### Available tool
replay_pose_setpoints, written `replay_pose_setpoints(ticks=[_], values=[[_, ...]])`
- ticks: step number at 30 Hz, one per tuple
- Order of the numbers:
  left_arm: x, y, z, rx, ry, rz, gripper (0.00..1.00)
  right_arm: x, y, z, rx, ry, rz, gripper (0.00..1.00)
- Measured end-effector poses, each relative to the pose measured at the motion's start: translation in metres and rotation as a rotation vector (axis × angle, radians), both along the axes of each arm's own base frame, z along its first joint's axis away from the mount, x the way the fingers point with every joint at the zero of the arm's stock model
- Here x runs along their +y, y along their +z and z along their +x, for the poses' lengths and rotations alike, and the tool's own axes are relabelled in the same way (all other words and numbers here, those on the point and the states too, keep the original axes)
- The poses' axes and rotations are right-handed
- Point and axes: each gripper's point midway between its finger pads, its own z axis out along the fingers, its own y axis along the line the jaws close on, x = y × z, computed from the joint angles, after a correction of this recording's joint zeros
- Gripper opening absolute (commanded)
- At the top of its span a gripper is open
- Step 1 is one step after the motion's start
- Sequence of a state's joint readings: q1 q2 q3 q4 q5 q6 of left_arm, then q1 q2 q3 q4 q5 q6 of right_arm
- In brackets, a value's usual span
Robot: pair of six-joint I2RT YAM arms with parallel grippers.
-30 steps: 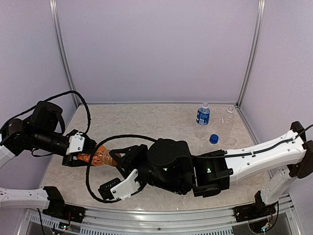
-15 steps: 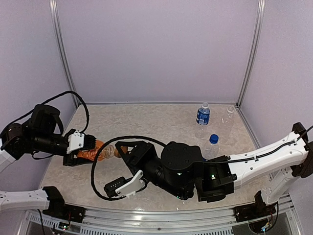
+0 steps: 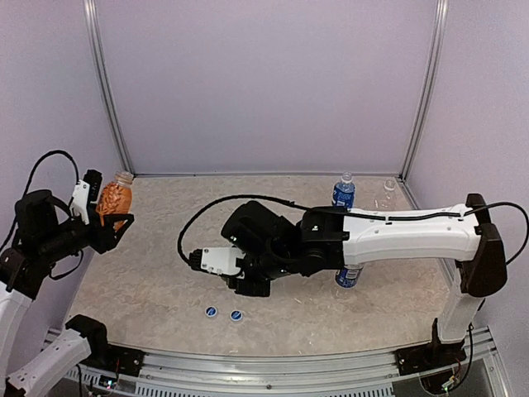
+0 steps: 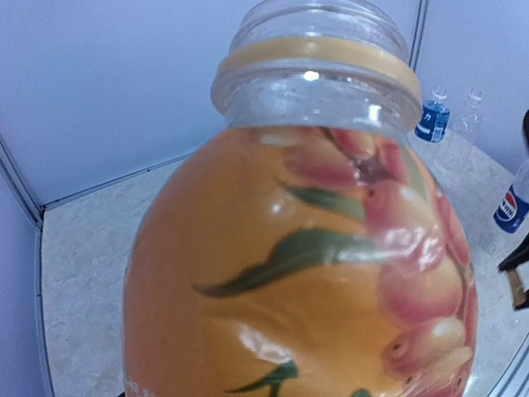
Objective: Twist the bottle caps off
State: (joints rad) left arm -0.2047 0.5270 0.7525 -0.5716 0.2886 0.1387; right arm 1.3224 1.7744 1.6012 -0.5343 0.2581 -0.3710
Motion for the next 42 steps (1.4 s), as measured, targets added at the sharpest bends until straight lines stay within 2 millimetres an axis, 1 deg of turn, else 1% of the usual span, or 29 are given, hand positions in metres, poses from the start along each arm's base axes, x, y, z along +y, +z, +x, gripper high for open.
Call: replay_pose_setpoints(ticks=[1,2,3,4,5,7,9,12,15,18,19,20,22,23,26,28,29,30,33,35,36,38,39,42], values=[[0.001,0.005,-0.002,-0.005,0.008,-0.056,0.43,-0.001,-0.029,-0.007,0.064,0.008,-0.069,0.0],[0.001,0.007,-0.005,-0.004,0.008,-0.111,0.44,-0.004,-0.065,-0.015,0.133,0.012,-0.16,0.0],[0.0,0.007,-0.008,-0.001,0.003,-0.148,0.45,-0.009,-0.088,-0.02,0.175,0.012,-0.221,0.0],[-0.004,0.003,-0.013,0.017,-0.021,-0.217,0.45,-0.015,-0.114,-0.026,0.219,0.008,-0.293,0.0],[-0.003,0.0,-0.014,0.031,-0.013,-0.24,0.45,-0.023,-0.136,-0.031,0.256,0.002,-0.358,0.0],[-0.006,-0.01,-0.019,0.073,-0.031,-0.309,0.46,-0.04,-0.17,-0.038,0.311,-0.012,-0.468,0.0],[-0.008,-0.02,-0.023,0.116,-0.039,-0.371,0.45,-0.052,-0.186,-0.041,0.346,-0.025,-0.53,0.0],[-0.006,-0.025,-0.027,0.136,-0.036,-0.427,0.45,-0.059,-0.192,-0.04,0.381,-0.039,-0.552,0.0],[-0.005,-0.02,-0.03,0.118,-0.039,-0.454,0.46,-0.061,-0.193,-0.03,0.397,-0.059,-0.543,0.0],[-0.007,-0.014,-0.035,0.095,-0.063,-0.468,0.46,-0.063,-0.198,-0.021,0.405,-0.078,-0.55,0.0],[-0.008,-0.012,-0.037,0.087,-0.071,-0.47,0.45,-0.062,-0.201,-0.018,0.407,-0.084,-0.558,0.02],[-0.009,-0.01,-0.038,0.08,-0.078,-0.471,0.45,-0.061,-0.205,-0.015,0.406,-0.088,-0.567,0.08],[-0.01,-0.008,-0.039,0.073,-0.089,-0.472,0.45,-0.061,-0.212,-0.012,0.402,-0.097,-0.587,0.23],[-0.011,-0.008,-0.039,0.073,-0.093,-0.473,0.45,-0.059,-0.21,-0.01,0.392,-0.099,-0.588,0.31],[-0.012,-0.008,-0.04,0.075,-0.104,-0.476,0.45,-0.06,-0.208,-0.007,0.381,-0.111,-0.601,0.43],[-0.013,-0.008,-0.041,0.08,-0.114,-0.48,0.45,-0.062,-0.206,-0.004,0.373,-0.128,-0.608,0.57],[-0.014,-0.008,-0.042,0.082,-0.119,-0.481,0.45,-0.062,-0.205,-0.002,0.366,-0.144,-0.607,0.92],[-0.015,-0.008,-0.042,0.083,-0.123,-0.482,0.45,-0.061,-0.203,0.0,0.358,-0.153,-0.603,0.98],[-0.017,-0.008,-0.044,0.085,-0.14,-0.486,0.45,-0.055,-0.192,0.006,0.336,-0.173,-0.571,0.99],[-0.018,-0.007,-0.045,0.086,-0.149,-0.488,0.45,-0.047,-0.178,0.009,0.321,-0.169,-0.526,0.99],[-0.018,-0.007,-0.045,0.087,-0.153,-0.49,0.45,-0.043,-0.168,0.011,0.312,-0.163,-0.496,0.99],[-0.02,-0.006,-0.046,0.089,-0.164,-0.491,0.44,-0.032,-0.143,0.013,0.296,-0.144,-0.426,0.99],[-0.02,-0.007,-0.046,0.092,-0.169,-0.493,0.44,-0.026,-0.125,0.013,0.287,-0.131,-0.38,0.99],[-0.022,-0.007,-0.047,0.097,-0.182,-0.494,0.44,-0.005,-0.065,0.014,0.256,-0.08,-0.215,0.99]])
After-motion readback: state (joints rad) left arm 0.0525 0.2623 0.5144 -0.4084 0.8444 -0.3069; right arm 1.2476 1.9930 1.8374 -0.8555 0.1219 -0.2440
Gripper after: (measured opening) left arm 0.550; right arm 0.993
